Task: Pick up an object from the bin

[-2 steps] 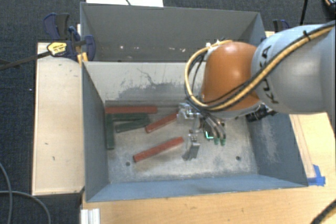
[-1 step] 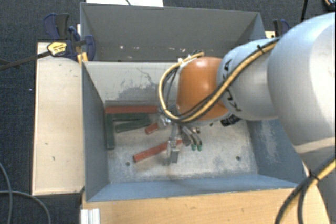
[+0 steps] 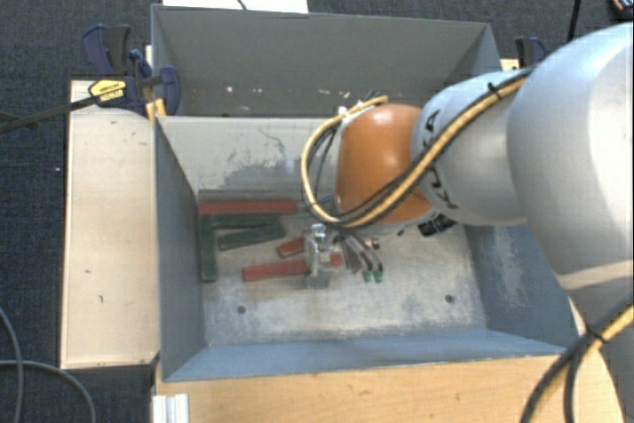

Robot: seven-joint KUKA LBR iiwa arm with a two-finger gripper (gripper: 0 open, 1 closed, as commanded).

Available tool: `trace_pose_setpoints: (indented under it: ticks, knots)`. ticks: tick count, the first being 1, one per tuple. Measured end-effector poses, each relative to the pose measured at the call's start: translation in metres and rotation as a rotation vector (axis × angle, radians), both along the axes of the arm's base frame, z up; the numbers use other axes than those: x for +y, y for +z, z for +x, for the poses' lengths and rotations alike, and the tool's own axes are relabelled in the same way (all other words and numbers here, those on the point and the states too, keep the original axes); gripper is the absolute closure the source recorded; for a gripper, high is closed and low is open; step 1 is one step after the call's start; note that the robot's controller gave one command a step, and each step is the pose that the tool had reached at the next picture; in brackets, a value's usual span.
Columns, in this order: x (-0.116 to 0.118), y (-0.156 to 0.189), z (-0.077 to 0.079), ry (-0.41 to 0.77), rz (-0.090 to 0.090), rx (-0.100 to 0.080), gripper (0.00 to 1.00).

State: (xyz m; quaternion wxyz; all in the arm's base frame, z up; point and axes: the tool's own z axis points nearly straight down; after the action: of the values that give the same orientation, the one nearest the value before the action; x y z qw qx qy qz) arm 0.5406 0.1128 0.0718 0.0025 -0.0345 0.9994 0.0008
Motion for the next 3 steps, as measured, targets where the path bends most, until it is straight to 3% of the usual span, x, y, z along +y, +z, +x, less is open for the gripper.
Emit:
trace_pose_setpoints:
  ticks: [1,2,3]
  knots:
    - [0.018,0.129,0.001,-0.047,0.002,-0.006,1.00]
    - [0.017,0.124,-0.001,-0.049,-0.001,0.003,0.00]
    - [0.039,-0.005,-0.009,-0.104,-0.002,0.010,0.00]
